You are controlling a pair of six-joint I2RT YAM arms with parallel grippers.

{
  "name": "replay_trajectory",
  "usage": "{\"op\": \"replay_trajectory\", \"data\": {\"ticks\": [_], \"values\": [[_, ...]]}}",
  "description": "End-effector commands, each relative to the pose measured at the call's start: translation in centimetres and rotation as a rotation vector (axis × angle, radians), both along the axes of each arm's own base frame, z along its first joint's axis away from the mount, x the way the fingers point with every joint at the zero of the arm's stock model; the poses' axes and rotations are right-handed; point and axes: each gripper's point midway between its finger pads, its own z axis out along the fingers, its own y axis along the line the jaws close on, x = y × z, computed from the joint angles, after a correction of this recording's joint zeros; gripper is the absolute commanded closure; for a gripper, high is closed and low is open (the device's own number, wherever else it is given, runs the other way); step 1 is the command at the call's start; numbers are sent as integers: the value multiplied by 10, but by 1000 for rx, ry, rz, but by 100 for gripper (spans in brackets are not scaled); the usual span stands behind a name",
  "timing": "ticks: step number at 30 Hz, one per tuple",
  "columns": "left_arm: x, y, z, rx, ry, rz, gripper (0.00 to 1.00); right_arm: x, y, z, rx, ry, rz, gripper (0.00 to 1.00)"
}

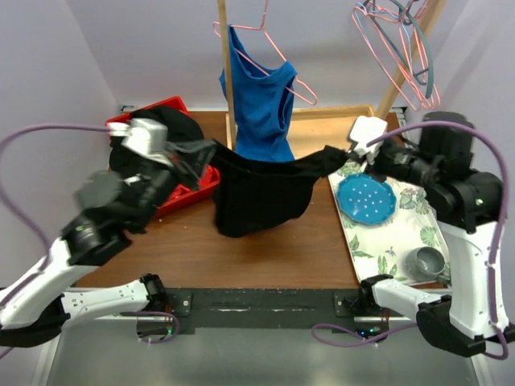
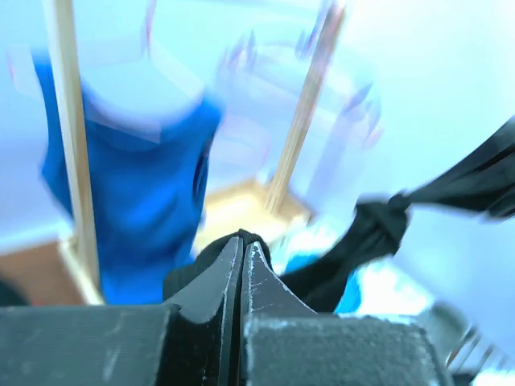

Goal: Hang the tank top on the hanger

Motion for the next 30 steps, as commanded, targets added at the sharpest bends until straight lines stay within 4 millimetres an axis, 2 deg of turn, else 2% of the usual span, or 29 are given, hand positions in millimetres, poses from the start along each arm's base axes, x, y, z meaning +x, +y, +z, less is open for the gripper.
{"op": "replay_trajectory", "data": {"ticks": [1, 3, 5, 6, 7, 9, 10, 12, 13, 14, 15, 16, 17, 18, 19, 20, 21, 22, 24, 25, 26, 27, 28, 29, 30], "values": [[-16, 4, 54, -21, -139, -70, 100, -6, -16, 47, 130, -84, -120, 100], [-20, 6, 65, -33, -158, -84, 100, -2, -21, 51, 149, -93, -164, 100], [-19, 5, 61, -20, -161, -82, 100, 3, -30, 49, 152, -92, -220, 100], [-16, 6, 56, -12, -155, -64, 100, 6, -31, 47, 154, -91, -231, 100], [-11, 1, 42, 14, -136, -54, 100, 12, -30, 32, 145, -54, -239, 100], [-2, -4, 22, 42, -109, -29, 100, 19, -30, 18, 138, -33, -245, 100], [5, -13, -5, 77, -77, -23, 100, 26, -28, -12, 114, 36, -249, 100], [15, -20, -36, 113, -33, -1, 100, 32, -28, -38, 95, 70, -251, 100], [21, -29, -68, 137, 16, 2, 100, 35, -27, -74, 61, 143, -247, 100], [27, -33, -87, 153, 45, 10, 100, 34, -27, -91, 43, 172, -236, 100], [28, -39, -105, 165, 74, -6, 100, 32, -23, -105, 38, 195, -211, 100], [31, -45, -139, 173, 138, -21, 100, 29, -23, -142, 1, 267, -194, 100], [38, -46, -160, 181, 184, -15, 100, 26, -22, -158, -16, 294, -174, 100], [36, -53, -178, 182, 223, -58, 100, 22, -20, -176, -35, 330, -146, 100], [36, -56, -211, 173, 295, -71, 100, 14, -23, -207, -78, 384, -125, 100], [38, -57, -234, 182, 347, -87, 100, 12, -25, -222, -103, 408, -120, 100], [39, -59, -248, 168, 372, -91, 100, 12, -28, -236, -126, 429, -121, 100], [37, -58, -274, 171, 416, -96, 100, 5, -30, -258, -152, 478, -112, 100], [34, -63, -308, 190, 479, -114, 100, -1, -31, -279, -168, 545, -111, 99], [34, -64, -322, 212, 510, -115, 94, -1, -31, -281, -168, 560, -114, 98], [33, -66, -326, 218, 520, -127, 79, -2, -31, -283, -171, 575, -114, 90], [35, -67, -325, 230, 523, -129, 70, 2, -31, -277, -163, 570, -130, 81], [36, -67, -324, 243, 523, -128, 54, 6, -34, -271, -171, 555, -152, 60], [38, -67, -320, 254, 514, -128, 45, 9, -37, -263, -170, 541, -175, 53], [40, -66, -309, 293, 484, -134, 38, 21, -37, -237, -152, 480, -201, 47]]}}
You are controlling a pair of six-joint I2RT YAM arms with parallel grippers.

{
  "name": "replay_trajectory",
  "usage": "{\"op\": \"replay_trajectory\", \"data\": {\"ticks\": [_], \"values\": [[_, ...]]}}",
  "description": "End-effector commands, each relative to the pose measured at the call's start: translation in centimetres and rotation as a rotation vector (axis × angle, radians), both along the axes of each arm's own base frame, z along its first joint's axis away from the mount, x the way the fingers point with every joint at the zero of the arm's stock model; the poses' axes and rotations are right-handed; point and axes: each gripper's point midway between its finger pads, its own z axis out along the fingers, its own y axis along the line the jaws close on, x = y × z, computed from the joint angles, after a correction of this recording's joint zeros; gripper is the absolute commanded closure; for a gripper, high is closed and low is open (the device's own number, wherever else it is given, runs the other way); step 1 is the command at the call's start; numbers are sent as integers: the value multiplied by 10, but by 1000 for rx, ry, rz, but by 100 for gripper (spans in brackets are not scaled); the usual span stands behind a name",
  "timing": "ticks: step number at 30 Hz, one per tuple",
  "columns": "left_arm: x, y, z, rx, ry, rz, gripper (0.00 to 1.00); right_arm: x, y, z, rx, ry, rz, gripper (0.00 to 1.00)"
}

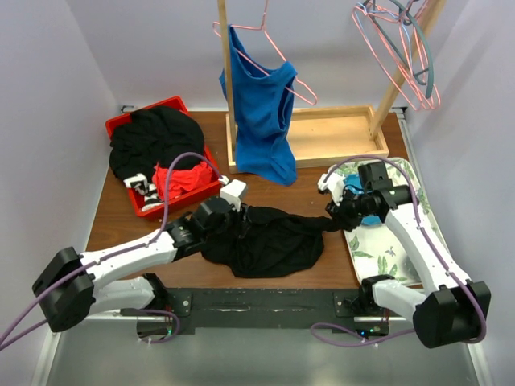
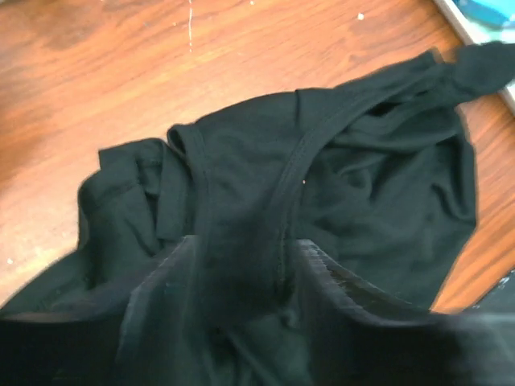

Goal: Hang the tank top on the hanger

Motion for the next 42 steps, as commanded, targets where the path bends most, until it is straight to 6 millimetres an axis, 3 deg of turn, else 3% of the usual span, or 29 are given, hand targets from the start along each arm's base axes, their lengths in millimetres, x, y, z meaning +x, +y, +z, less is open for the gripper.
{"op": "replay_trajectory", "data": {"ticks": [1, 2, 3, 4, 5, 6, 10, 11, 12, 13, 14, 15, 18, 22, 23, 33, 42], "values": [[18, -21, 76, -121, -148, -49, 27, 39, -7, 73, -9, -226, -68, 38], [17, -18, 82, -91, -159, -64, 22, 43, -11, 90, -6, -259, -90, 34], [18, -14, 100, -53, -197, -86, 16, 54, -11, 132, 24, -355, -121, 30], [16, -9, 118, -54, -233, -92, 9, 58, -14, 152, 39, -400, -150, 24], [17, -4, 129, -39, -261, -85, 6, 65, -20, 172, 46, -446, -197, 21], [16, 3, 142, -13, -292, -92, 5, 72, -22, 208, 98, -511, -269, 18], [9, 30, 172, 11, -384, -62, 0, 104, -40, 274, 239, -608, -514, 7], [9, 35, 172, 21, -396, -50, 0, 120, -49, 281, 262, -619, -570, 8], [7, 39, 163, 45, -397, -52, 0, 125, -47, 302, 335, -633, -605, 8], [6, 45, 163, 47, -406, -41, 0, 131, -45, 311, 375, -630, -620, 8], [6, 49, 158, 59, -404, -26, 0, 139, -59, 320, 404, -642, -673, 9], [4, 52, 144, 77, -386, -25, 0, 152, -56, 331, 467, -618, -690, 9], [-1, 58, 127, 76, -364, -15, 0, 181, -67, 346, 527, -613, -755, 12], [-8, 68, 120, 34, -371, 18, 0, 208, -80, 342, 526, -600, -789, 16], [-9, 70, 111, 37, -364, 28, 0, 212, -82, 342, 524, -603, -793, 17], [-8, 71, 107, 27, -373, 35, 0, 242, -112, 337, 475, -650, -913, 23], [-6, 68, 102, 38, -363, 28, 0, 245, -128, 339, 436, -689, -987, 25]]}}
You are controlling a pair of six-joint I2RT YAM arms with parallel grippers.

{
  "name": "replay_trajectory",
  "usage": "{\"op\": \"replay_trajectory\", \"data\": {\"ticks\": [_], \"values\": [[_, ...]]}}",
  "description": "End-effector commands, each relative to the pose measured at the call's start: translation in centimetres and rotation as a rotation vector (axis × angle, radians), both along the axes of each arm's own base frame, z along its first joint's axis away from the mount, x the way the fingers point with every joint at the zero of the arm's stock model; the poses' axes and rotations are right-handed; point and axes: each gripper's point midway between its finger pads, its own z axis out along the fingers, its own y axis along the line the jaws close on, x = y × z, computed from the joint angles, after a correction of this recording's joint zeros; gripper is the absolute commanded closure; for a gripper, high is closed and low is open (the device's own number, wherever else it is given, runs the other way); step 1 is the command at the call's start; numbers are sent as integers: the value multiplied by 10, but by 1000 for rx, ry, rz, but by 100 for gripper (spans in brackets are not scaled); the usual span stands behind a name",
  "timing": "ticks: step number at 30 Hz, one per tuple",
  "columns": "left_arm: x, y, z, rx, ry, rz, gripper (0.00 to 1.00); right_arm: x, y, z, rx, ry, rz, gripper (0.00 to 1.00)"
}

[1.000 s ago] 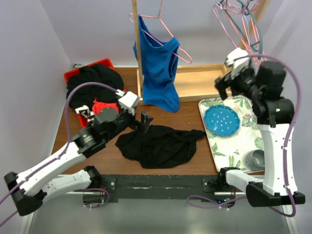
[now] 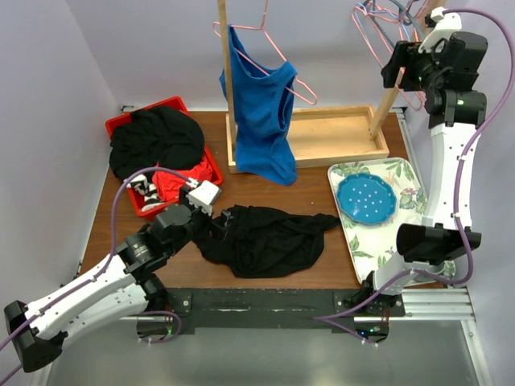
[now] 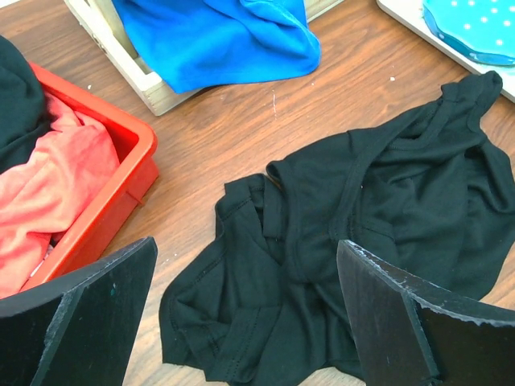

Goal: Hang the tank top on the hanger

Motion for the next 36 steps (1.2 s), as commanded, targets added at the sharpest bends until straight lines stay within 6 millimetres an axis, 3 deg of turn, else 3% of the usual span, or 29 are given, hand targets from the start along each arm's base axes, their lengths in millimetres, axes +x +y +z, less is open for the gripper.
{"op": "replay_trajectory", "data": {"ticks": [1, 8, 22, 27, 36], "values": [[6, -3, 15, -54, -40, 11, 0, 3, -16, 17, -13, -53, -87, 25], [6, -3, 15, -52, -41, 10, 0, 13, -31, 6, -55, -32, -138, 25], [6, -5, 14, -53, -36, 2, 0, 30, -35, -18, -61, 18, -139, 25], [6, -6, 14, -55, -35, -1, 0, 30, -31, -22, -53, 27, -119, 36], [6, -7, 13, -54, -32, -5, 0, 33, -32, -26, -54, 34, -118, 47]]}}
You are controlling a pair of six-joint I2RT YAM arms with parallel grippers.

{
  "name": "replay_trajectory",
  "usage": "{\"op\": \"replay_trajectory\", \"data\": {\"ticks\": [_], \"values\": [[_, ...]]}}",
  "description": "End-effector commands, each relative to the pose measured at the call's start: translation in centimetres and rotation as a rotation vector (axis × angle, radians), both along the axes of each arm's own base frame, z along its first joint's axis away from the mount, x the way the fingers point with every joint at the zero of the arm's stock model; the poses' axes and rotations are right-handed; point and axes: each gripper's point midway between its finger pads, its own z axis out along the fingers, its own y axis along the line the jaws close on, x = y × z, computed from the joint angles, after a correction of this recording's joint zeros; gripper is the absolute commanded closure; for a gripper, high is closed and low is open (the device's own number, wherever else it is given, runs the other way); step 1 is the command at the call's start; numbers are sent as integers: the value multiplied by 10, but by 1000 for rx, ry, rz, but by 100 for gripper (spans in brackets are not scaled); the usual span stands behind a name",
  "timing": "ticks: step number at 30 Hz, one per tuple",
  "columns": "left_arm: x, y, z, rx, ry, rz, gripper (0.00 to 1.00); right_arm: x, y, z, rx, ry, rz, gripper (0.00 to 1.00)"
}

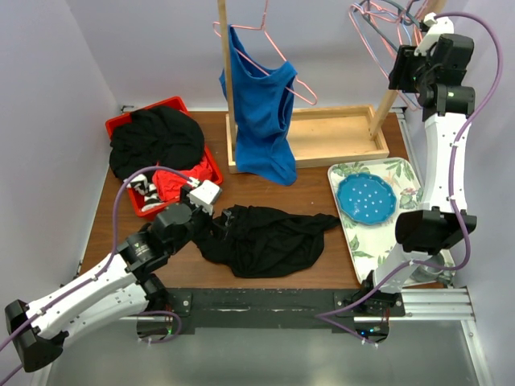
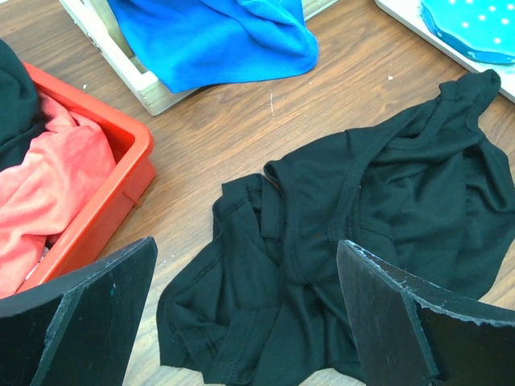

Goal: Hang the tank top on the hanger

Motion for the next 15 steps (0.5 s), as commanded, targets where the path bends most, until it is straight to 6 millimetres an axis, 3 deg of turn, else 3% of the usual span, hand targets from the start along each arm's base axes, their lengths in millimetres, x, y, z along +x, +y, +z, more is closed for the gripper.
{"op": "replay_trajectory", "data": {"ticks": [1, 5, 15], "values": [[5, -4, 15, -52, -37, 3, 0, 5, -3, 11, -12, -43, 2, 47], [5, -4, 13, -48, -34, 8, 0, 11, -3, 5, -7, -32, 12, 64], [7, -4, 10, -38, -26, 11, 0, 25, 6, -1, 3, -28, 84, 89]]}}
